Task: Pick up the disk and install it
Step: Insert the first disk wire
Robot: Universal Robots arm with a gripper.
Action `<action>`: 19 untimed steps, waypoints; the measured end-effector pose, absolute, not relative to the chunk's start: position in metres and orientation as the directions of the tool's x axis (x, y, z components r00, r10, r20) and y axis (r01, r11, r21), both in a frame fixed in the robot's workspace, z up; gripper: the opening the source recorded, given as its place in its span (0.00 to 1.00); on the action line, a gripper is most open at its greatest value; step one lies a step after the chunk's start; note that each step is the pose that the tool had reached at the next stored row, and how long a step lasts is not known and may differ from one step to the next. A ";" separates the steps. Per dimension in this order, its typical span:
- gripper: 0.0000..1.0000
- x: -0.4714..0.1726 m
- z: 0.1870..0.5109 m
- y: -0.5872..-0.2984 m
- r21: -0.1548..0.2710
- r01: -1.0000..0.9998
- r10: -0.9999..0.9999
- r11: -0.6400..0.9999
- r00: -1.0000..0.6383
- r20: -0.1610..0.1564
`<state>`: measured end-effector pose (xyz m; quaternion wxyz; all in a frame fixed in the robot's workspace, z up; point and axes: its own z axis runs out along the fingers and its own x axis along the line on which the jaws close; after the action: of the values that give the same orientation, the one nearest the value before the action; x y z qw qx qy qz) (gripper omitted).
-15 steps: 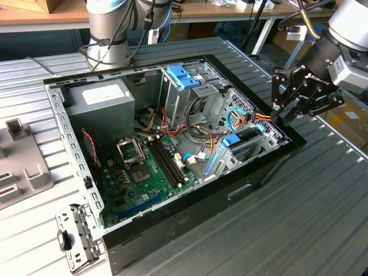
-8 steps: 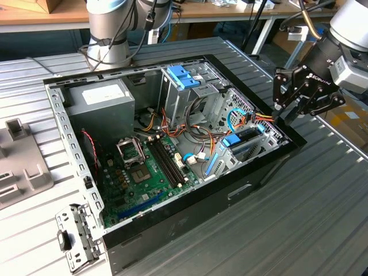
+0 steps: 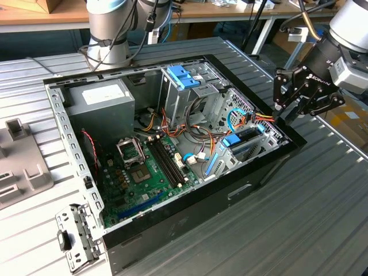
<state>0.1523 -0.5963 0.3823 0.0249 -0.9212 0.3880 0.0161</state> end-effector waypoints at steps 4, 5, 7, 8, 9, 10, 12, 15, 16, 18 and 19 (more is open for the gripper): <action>0.36 0.154 0.379 -0.595 -0.033 -0.716 -0.714 -0.698 0.698 -0.049; 0.36 0.154 0.379 -0.595 -0.033 -0.716 -0.714 -0.698 0.698 -0.049; 0.36 0.155 0.378 -0.595 -0.033 -0.716 -0.714 -0.698 0.698 -0.049; 0.36 0.155 0.377 -0.595 -0.033 -0.716 -0.714 -0.698 0.698 -0.049; 0.36 0.156 0.377 -0.595 -0.033 -0.716 -0.714 -0.698 0.698 -0.049; 0.36 0.156 0.376 -0.594 -0.033 -0.716 -0.714 -0.698 0.698 -0.049; 0.36 0.157 0.374 -0.594 -0.033 -0.716 -0.714 -0.698 0.698 -0.049; 0.36 0.158 0.372 -0.591 -0.033 -0.716 -0.714 -0.698 0.698 -0.049; 0.36 0.158 0.372 -0.590 -0.033 -0.716 -0.714 -0.698 0.698 -0.049; 0.36 0.159 0.370 -0.588 -0.033 -0.716 -0.714 -0.698 0.698 -0.049; 0.36 0.159 0.370 -0.587 -0.033 -0.716 -0.714 -0.698 0.698 -0.049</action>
<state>0.1592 -0.5868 0.3699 0.0248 -0.9212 0.3880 0.0161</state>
